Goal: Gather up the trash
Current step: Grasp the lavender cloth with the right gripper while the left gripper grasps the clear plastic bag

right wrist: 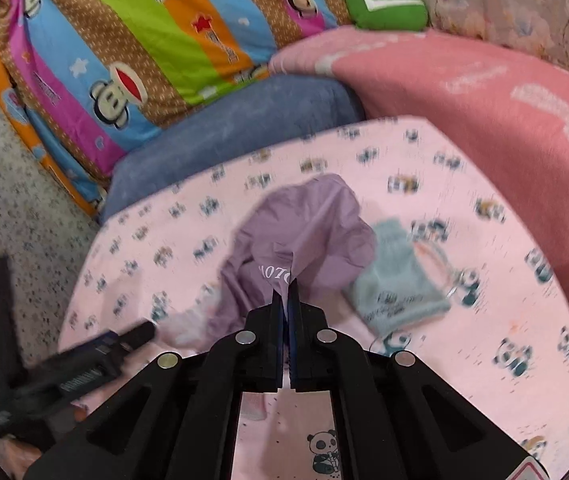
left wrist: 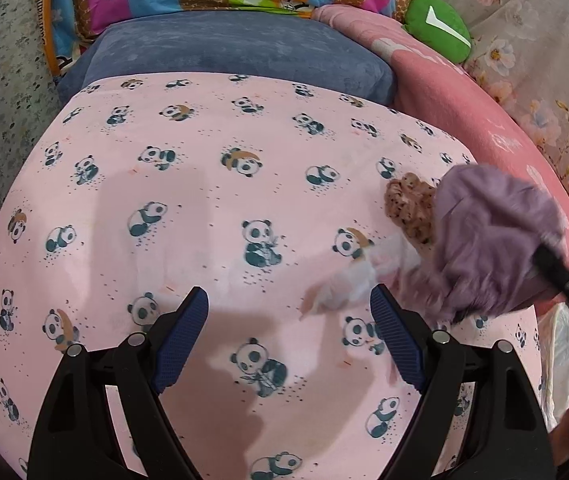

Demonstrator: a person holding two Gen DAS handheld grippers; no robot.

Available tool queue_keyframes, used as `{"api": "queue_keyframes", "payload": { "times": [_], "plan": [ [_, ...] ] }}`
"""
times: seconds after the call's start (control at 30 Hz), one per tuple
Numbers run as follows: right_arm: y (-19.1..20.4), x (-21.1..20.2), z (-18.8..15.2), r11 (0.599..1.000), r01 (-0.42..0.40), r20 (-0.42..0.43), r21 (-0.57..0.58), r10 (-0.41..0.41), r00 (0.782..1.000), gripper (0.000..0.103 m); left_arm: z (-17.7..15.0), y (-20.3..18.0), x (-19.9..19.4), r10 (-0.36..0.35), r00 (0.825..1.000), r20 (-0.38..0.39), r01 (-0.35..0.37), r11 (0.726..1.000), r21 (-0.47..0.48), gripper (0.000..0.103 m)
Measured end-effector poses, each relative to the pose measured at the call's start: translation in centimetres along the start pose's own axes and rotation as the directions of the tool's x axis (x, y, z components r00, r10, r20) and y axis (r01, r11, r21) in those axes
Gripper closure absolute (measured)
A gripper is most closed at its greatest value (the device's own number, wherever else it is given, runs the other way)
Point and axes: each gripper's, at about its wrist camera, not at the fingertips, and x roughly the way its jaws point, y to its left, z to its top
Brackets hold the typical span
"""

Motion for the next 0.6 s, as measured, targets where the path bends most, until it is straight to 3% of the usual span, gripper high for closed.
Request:
{"api": "queue_keyframes", "payload": {
  "times": [0.23, 0.4, 0.47, 0.53, 0.6],
  "plan": [
    [-0.2, -4.1, 2.7, 1.0, 0.009, 0.088, 0.004, -0.009, 0.996, 0.1, -0.4, -3.2, 1.3, -0.042, 0.999, -0.034, 0.044, 0.997, 0.056, 0.018],
    [-1.3, -5.6, 3.3, 0.999, 0.015, 0.093, 0.028, -0.017, 0.996, 0.1, -0.9, -5.5, 2.9, -0.058, 0.996, -0.07, 0.065, 0.993, 0.098, 0.019],
    [-1.8, -5.9, 3.1, 0.999, 0.015, 0.087, 0.038, -0.018, 0.996, 0.1, -1.2, -6.2, 3.1, -0.062, 0.995, -0.08, 0.071, 0.991, 0.113, 0.024],
    [-2.3, -6.2, 3.0, 0.999, 0.015, 0.082, 0.045, -0.019, 0.996, 0.1, -1.7, -6.8, 3.6, -0.063, 0.993, -0.104, 0.076, 0.989, 0.129, 0.037],
    [-2.7, -6.3, 2.8, 0.998, 0.014, 0.075, 0.053, -0.018, 0.997, 0.1, -2.0, -7.4, 3.7, -0.015, 0.996, -0.085, 0.029, 0.986, 0.164, 0.043]
  ]
}}
